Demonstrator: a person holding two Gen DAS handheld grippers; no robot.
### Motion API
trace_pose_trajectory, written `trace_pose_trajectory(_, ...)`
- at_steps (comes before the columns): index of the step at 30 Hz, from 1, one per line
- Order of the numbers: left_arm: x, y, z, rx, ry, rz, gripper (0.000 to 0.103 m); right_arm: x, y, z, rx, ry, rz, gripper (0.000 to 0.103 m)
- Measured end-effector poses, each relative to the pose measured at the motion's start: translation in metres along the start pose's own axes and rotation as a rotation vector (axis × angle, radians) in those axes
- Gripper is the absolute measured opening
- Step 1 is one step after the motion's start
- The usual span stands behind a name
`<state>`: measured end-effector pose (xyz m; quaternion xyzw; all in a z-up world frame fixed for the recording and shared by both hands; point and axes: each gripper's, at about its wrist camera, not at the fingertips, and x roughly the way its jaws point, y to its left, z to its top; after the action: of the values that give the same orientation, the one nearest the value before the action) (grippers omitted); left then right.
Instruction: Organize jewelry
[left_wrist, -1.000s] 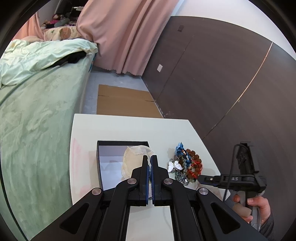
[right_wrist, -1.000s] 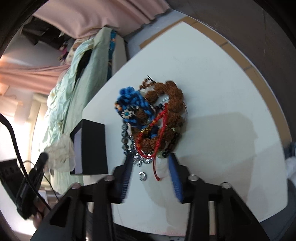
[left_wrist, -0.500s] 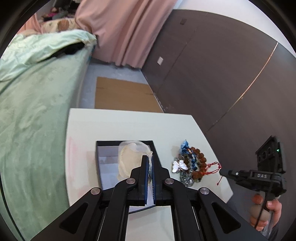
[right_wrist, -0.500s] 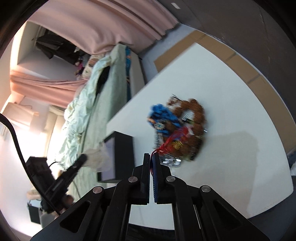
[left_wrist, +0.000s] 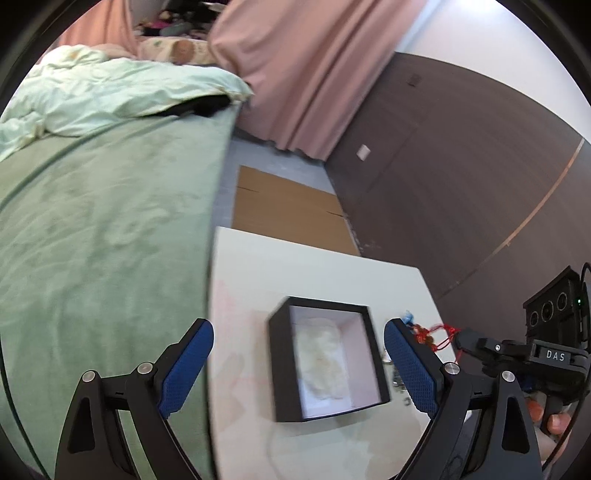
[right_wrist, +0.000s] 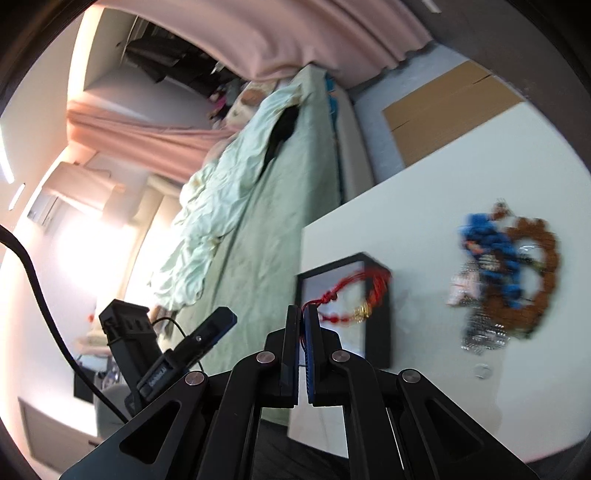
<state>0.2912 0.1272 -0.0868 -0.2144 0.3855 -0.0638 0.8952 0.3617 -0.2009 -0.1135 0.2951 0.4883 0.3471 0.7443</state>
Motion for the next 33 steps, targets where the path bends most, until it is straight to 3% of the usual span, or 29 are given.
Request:
trace_pose_trajectory(4, -0.015, 0.010, 0.002, 0.010, -0.027, 0.037, 0.094, 0.027, 0.013, 0.002, -0.017, 0.051, 0.035, 0.004)
trace_pose_trajectory(7, -0.022, 0.011, 0.001, 0.027, -0.039, 0.056, 0.094, 0.043, 0.011, 0.001, 0.001, 0.094, 0.002, 0.007)
trace_pose_trajectory(9, -0.026, 0.010, 0.001, 0.037, -0.045, 0.057, 0.094, 0.047, 0.001, 0.000, 0.031, 0.101, -0.038, 0.034)
trace_pose_trajectory(10, -0.027, 0.009, 0.000, 0.043, -0.049, 0.055, 0.094, 0.043, -0.004, -0.001, 0.045, 0.082, -0.049, 0.059)
trace_pose_trajectory(11, -0.028, 0.006, -0.001, 0.050, -0.053, 0.050, 0.094, 0.034, -0.009, -0.004, 0.054, 0.039, -0.058, 0.067)
trace_pose_trajectory(15, -0.021, -0.007, -0.010, 0.087, -0.041, 0.033, 0.094, 0.006, -0.023, -0.015, 0.063, -0.018, -0.047, 0.067)
trace_pose_trajectory(25, -0.016, -0.057, -0.021, 0.180, -0.066, -0.022, 0.094, -0.058, -0.049, -0.027, 0.070, -0.120, -0.209, 0.067)
trace_pose_trajectory(29, -0.019, -0.072, -0.021, 0.185, -0.077, -0.037, 0.098, -0.076, -0.054, -0.026, 0.072, -0.161, -0.255, 0.093)
trace_pose_trajectory(33, -0.014, -0.085, -0.025, 0.194, -0.058, -0.040, 0.103, -0.086, -0.065, -0.028, 0.108, -0.144, -0.255, 0.093)
